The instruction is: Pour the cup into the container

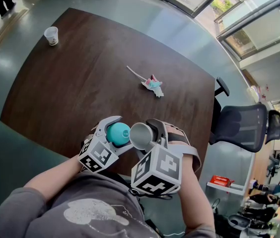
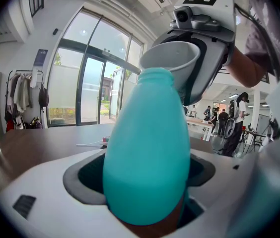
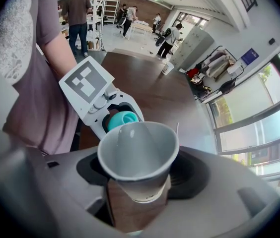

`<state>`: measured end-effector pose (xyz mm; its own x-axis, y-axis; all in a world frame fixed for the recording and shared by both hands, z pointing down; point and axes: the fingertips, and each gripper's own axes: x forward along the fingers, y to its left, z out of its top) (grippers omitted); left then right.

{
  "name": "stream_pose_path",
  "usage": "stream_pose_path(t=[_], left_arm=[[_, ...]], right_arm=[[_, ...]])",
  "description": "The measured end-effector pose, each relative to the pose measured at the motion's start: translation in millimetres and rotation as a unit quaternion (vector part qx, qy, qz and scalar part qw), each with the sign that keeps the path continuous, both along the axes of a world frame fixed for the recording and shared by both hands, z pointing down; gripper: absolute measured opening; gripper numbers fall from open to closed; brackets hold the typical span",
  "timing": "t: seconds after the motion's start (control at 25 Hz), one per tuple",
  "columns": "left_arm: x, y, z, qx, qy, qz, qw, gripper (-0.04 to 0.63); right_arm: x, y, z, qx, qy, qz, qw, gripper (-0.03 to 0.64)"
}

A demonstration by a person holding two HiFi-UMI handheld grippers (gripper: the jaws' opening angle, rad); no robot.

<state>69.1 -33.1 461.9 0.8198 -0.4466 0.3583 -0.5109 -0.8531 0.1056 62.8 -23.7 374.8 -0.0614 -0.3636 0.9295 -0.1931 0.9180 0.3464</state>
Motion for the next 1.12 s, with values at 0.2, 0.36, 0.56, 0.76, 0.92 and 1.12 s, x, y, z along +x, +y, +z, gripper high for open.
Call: stream_pose_path(t=[0.2, 0.36, 0.56, 0.76, 0.92, 1.12], left_arm=[[0.1, -3.1, -1.2, 0.004, 0.007, -0.008, 0.9999, 0.431], [-2.0, -2.5, 0.2, 0.005, 0.010, -0.013, 0.9999, 0.431], [-3.6, -3.9, -0.4, 0.010, 0.013, -0.017, 0.9997, 0.431], [-6.8, -7.0, 1.3, 0.014, 0.015, -0.019, 0.9996, 0.431], [-10.3, -9.3, 4.7, 0.017, 0.018, -0.021, 0.9995, 0.431], [-18.6, -16.5, 2.7, 0.022, 0.016, -0.033, 0.9991, 0.431]], right_arm=[[-4.3, 1.7, 2.8, -0.008, -0.053, 0.016, 0.998, 0.288], [-6.6, 2.3, 0.3, -0.005, -0.092, 0.031, 0.995, 0.288], [-10.1, -1.7, -8.1, 0.005, -0.182, 0.058, 0.982, 0.288], [0.8, -21.1, -31.8, 0.060, -0.326, 0.120, 0.936, 0.288], [25.6, -36.8, -48.8, 0.141, -0.430, 0.166, 0.876, 0.288], [51.8, -35.7, -49.2, 0.202, -0.518, 0.202, 0.806, 0.288]])
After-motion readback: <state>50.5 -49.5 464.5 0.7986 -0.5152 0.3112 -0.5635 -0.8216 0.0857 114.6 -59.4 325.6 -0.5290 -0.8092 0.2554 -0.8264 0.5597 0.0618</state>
